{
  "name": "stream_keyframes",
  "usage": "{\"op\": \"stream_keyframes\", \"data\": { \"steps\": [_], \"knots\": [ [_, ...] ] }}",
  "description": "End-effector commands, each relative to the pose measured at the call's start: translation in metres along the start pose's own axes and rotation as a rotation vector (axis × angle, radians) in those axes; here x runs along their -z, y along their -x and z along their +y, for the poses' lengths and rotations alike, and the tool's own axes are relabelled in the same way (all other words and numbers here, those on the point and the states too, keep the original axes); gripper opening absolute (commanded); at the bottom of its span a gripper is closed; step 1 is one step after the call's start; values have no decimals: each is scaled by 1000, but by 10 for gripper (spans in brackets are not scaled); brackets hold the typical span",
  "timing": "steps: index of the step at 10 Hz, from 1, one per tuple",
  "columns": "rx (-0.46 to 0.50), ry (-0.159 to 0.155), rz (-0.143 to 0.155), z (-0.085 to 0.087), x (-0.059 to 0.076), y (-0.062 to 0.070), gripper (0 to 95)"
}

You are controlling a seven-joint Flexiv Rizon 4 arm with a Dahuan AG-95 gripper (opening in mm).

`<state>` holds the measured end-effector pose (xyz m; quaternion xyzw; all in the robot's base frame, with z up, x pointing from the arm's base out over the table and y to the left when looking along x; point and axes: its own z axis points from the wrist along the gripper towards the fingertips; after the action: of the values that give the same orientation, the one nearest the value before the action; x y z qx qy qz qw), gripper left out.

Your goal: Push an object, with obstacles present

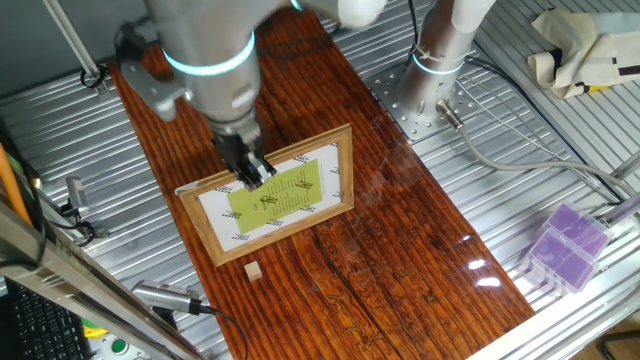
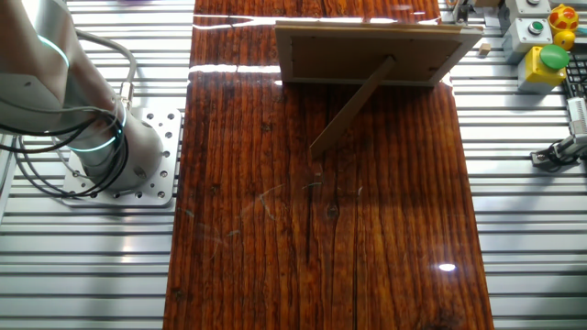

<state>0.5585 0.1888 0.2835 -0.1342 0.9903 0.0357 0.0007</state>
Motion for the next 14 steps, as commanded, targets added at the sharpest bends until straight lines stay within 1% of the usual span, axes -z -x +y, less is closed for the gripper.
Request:
{"op": "stream_keyframes", "data": {
  "steps": [1, 4, 7, 10, 14],
  "knots": [
    [4, 1, -2, 1, -6, -2, 0],
    [-1, 22, -5, 1, -6, -2, 0],
    [-2, 65, -22, 1, -6, -2, 0],
    [-15, 58, -24, 1, -6, -2, 0],
    [-46, 45, -14, 1, -6, -2, 0]
  ]
}}
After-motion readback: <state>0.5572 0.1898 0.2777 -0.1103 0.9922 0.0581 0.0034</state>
